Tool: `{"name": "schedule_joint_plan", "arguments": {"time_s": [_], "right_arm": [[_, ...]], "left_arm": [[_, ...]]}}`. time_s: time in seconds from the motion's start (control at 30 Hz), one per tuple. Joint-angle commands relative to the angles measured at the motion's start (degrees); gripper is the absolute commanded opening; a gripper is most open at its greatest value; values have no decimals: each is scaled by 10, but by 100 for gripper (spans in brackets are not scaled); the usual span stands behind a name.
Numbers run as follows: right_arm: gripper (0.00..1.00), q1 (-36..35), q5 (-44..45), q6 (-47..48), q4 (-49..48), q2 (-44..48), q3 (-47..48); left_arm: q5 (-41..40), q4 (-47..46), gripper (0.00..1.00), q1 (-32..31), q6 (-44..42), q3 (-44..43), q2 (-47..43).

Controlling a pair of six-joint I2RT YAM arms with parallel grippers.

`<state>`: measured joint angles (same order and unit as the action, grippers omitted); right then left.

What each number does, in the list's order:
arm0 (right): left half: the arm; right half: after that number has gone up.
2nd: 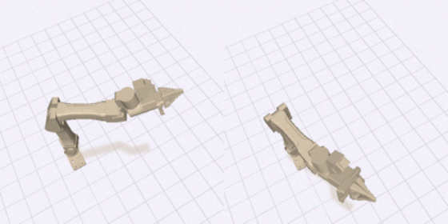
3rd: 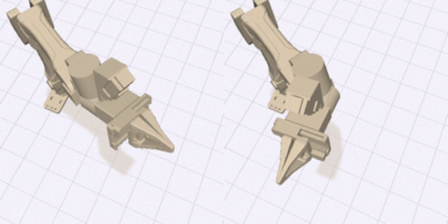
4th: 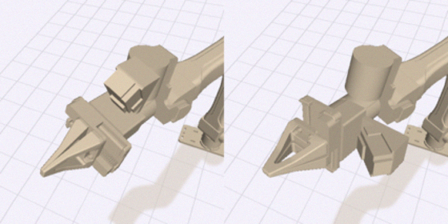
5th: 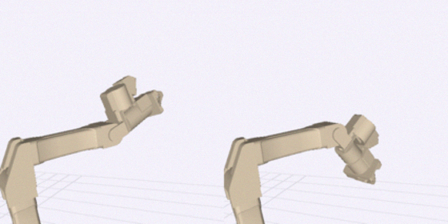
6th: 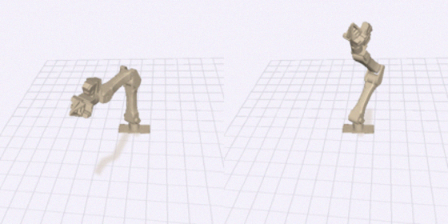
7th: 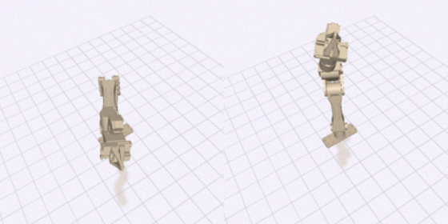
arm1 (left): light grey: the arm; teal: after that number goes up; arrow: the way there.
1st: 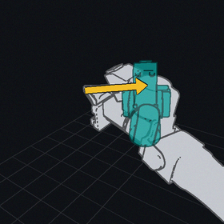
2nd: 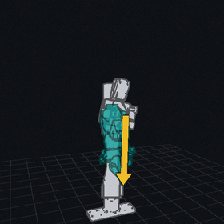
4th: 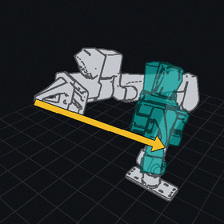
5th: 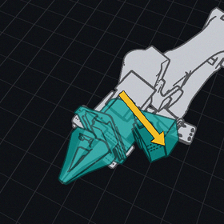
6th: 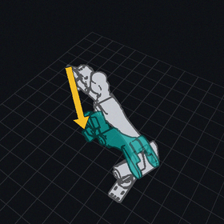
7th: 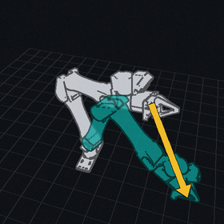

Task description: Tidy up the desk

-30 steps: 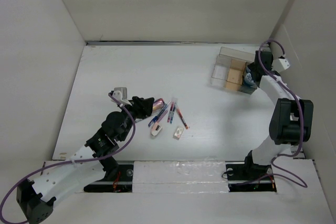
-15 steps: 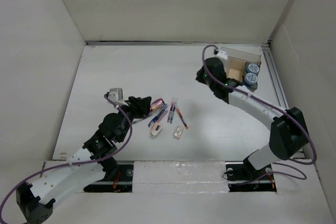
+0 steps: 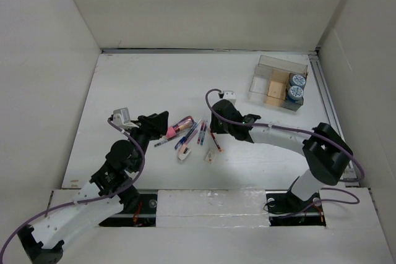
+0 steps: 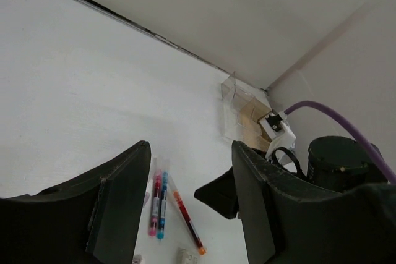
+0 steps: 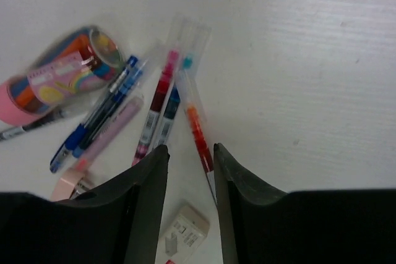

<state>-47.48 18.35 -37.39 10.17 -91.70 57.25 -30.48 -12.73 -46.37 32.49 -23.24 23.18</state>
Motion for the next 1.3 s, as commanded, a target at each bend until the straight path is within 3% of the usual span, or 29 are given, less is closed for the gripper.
{"name": "schedule_joint_plan", "arguments": {"time_s": [0.0,0.1,0.23,0.3,0.43,0.53,0.63,0.77,0.87,1.03,1.27], "right_arm": [[40,-44,-12,-22,5,13,-21],[41,-91,-2,-43,38,33,-36],[62,-146,34,-74,50,41,-54],[65,-154,81,-79,56,34,-51],[61,-140,165,-59,93,-11,6],[49,-134,144,-44,104,-30,51],[50,-142,117,-33,81,-31,63],[69,-150,100,16,56,-47,99],[75,-150,86,73,30,-80,139],[90,-150,92,144,83,-159,225],[95,-124,64,220,92,-218,290]], "left_arm": [[-1,-10,51,1,3,-7,18],[2,-12,51,1,4,-11,31],[5,-14,51,1,5,-9,32],[5,-15,51,1,5,-8,29],[7,-20,51,1,3,-6,34],[4,-18,51,1,0,-9,41],[4,-13,51,1,1,-11,40],[7,-16,51,1,6,-8,29],[-25,8,51,1,18,-9,7],[-64,15,51,1,35,17,-65],[-83,20,51,1,42,43,-151]]}}
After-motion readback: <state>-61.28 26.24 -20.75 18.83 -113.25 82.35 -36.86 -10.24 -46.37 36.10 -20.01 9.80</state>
